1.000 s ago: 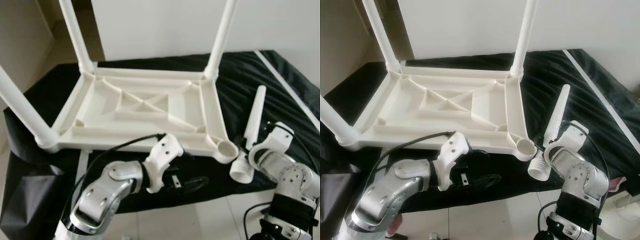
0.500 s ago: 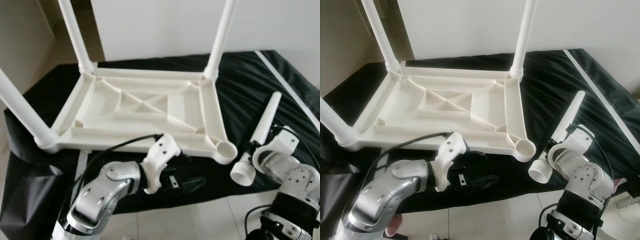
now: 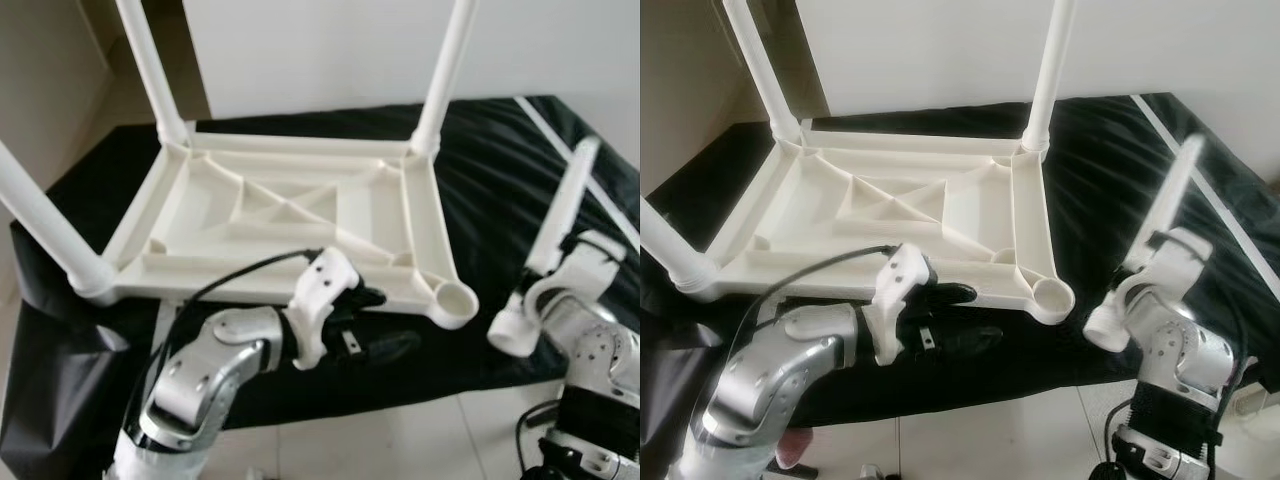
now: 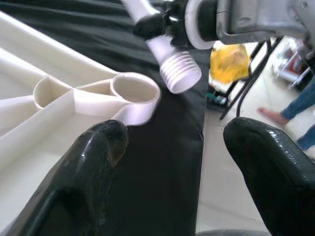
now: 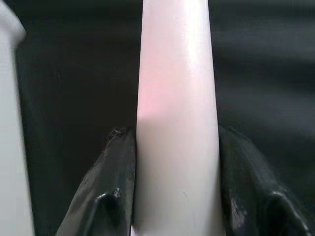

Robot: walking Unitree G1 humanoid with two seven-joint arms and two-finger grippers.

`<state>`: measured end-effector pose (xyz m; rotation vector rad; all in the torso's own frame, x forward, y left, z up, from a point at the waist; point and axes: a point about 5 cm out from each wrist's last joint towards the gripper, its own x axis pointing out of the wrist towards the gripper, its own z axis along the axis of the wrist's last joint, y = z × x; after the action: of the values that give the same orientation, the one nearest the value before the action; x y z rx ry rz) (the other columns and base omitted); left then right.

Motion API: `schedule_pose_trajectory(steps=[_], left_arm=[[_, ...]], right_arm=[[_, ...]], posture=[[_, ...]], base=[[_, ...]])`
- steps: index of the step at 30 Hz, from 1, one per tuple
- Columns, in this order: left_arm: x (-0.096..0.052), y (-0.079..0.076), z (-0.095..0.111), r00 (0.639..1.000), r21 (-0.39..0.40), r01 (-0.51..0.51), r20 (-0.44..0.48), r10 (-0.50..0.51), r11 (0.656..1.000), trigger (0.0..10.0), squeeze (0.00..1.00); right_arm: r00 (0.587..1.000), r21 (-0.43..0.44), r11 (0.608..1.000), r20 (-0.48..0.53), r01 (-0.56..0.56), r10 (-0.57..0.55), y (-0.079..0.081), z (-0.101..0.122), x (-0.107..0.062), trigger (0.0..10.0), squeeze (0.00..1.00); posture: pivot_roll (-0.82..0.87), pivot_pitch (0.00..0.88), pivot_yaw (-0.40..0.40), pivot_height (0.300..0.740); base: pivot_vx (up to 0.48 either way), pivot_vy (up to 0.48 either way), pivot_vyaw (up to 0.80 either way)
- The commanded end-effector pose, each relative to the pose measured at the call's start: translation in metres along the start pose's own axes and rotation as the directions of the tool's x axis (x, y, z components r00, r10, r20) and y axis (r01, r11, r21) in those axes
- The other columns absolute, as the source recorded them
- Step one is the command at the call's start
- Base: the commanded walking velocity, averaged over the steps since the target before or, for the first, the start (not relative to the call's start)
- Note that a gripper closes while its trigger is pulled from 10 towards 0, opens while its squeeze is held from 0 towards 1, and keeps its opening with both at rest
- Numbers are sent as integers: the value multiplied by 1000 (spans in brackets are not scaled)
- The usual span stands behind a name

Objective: Building children table

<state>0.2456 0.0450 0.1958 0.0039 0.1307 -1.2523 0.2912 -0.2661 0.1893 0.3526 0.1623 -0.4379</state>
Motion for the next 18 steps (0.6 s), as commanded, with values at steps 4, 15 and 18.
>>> schedule_pose_trajectory(steps=[4, 15, 18], left_arm=[[0, 13, 7, 997, -26, -70, 42, 71, 997, 10000, 0], [32, 59, 15, 967, 30, -251, -22, 252, 967, 10000, 0], [37, 71, 20, 939, 60, -344, 8, 344, 937, 10000, 0]], right_arm=[[983, -26, 996, 164, -80, 84, 9, 27, -3, 10000, 0], [934, -226, 957, 264, -181, 239, 49, 22, 5, 10000, 0], [896, -291, 922, 286, -257, 340, 62, 18, 0, 10000, 0]], posture=[[73, 56, -9, 740], [68, 0, -53, 740], [66, 0, -56, 740]], base=[[0, 0, 0], [0, 0, 0], [0, 0, 0]])
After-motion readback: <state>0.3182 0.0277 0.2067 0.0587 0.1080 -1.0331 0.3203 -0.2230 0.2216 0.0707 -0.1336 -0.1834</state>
